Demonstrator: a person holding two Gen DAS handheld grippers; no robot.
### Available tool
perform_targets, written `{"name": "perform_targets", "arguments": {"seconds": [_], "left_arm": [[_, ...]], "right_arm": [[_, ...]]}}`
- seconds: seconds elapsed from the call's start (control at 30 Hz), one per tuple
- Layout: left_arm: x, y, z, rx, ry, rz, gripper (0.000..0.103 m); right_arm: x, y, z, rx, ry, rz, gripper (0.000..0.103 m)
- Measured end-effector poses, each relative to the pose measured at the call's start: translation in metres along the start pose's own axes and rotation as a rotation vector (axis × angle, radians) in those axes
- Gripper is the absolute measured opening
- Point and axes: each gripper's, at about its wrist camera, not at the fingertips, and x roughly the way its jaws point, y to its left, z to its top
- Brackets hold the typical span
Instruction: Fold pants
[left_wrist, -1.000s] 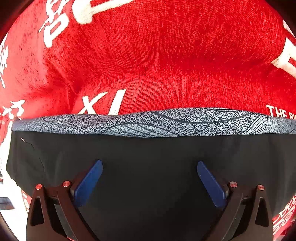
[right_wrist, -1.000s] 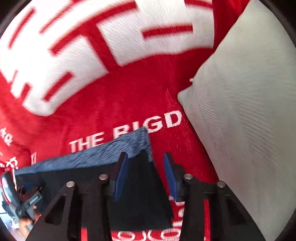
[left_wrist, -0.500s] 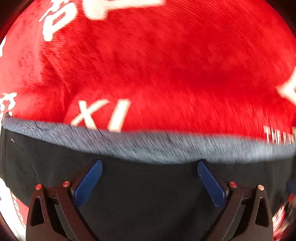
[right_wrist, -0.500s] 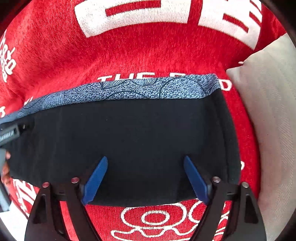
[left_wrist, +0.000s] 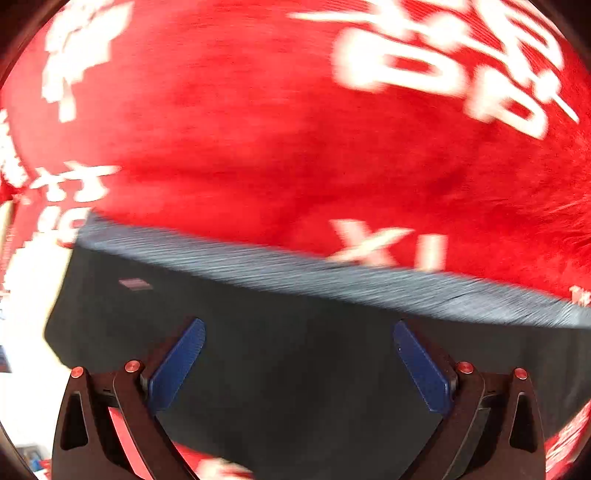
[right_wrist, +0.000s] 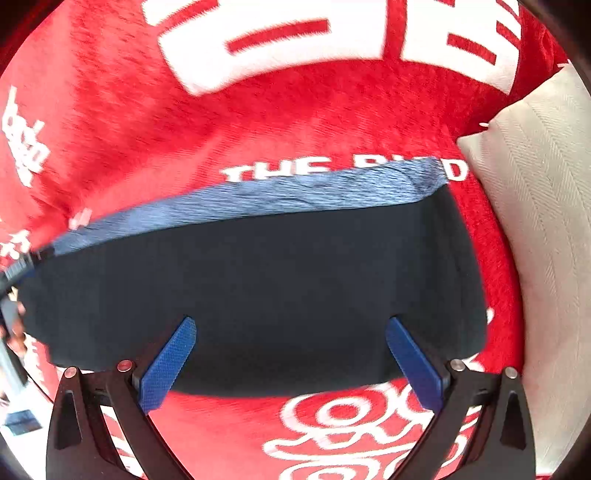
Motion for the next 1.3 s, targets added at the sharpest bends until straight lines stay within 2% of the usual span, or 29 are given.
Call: {"name": "perform_targets", "arguments": {"seconds": [0.07, 0.1, 0.2, 0.27, 0.4, 0.53, 0.63, 0.73, 0.83, 0.9, 0.93, 0.97, 1.03, 1.1, 1.17, 1.3], "left_arm": [[-0.005, 0.052, -0.004, -0.034, -0.007, 0.055, 0.103], [-0.008, 0.067, -0.008, -0.053, -0.007, 0.073, 0.103], [-0.007, 0.143, -0.016, -0.147, 0.002, 0.113, 0.103], [-0.002, 0.179, -0.031, -0.217, 0.019, 0.096, 0.103], [0.002, 0.236, -0.057, -0.367, 0.037, -0.001, 0.103], [0.017, 0.255, -0.073, -0.395, 0.079, -0.050, 0.103], [0.031, 0.253, -0.071, -0.424, 0.102, -0.120, 0.103], [0.039, 0.243, -0.071, -0.402, 0.112, -0.155, 0.103], [0.044, 0.232, -0.065, -0.368, 0.115, -0.150, 0.086], [0.047, 0.237, -0.066, -0.400, 0.107, -0.178, 0.080], [0.045, 0.239, -0.068, -0.410, 0.100, -0.189, 0.070], [0.039, 0.243, -0.069, -0.415, 0.079, -0.172, 0.045], [0.027, 0.252, -0.069, -0.429, 0.050, -0.190, 0.029], [0.026, 0.257, -0.071, -0.427, 0.033, -0.198, 0.028], [0.040, 0.252, -0.075, -0.378, 0.054, -0.152, 0.028], [0.032, 0.251, -0.077, -0.365, 0.041, -0.162, 0.029]], "right_arm": [[-0.008, 0.020, -0.008, 0.016, 0.007, 0.051, 0.103], [-0.009, 0.029, -0.016, 0.017, 0.014, 0.075, 0.103], [-0.008, 0.071, -0.040, 0.017, 0.042, 0.179, 0.103], [-0.001, 0.105, -0.058, 0.019, 0.073, 0.246, 0.103], [0.030, 0.157, -0.096, 0.040, 0.137, 0.315, 0.103], [0.041, 0.214, -0.104, 0.050, 0.160, 0.359, 0.103], [0.058, 0.234, -0.099, 0.058, 0.173, 0.375, 0.103], [0.054, 0.247, -0.097, 0.047, 0.177, 0.368, 0.103], [0.057, 0.261, -0.100, 0.036, 0.185, 0.366, 0.103], [0.052, 0.258, -0.102, 0.029, 0.193, 0.366, 0.103], [0.054, 0.263, -0.104, 0.026, 0.201, 0.362, 0.103], [0.056, 0.266, -0.106, 0.026, 0.209, 0.362, 0.101], [0.057, 0.271, -0.109, 0.034, 0.227, 0.371, 0.101], [0.052, 0.273, -0.110, 0.034, 0.221, 0.381, 0.101], [0.049, 0.274, -0.111, 0.024, 0.214, 0.379, 0.101], [0.052, 0.265, -0.116, 0.060, 0.224, 0.376, 0.101]]}}
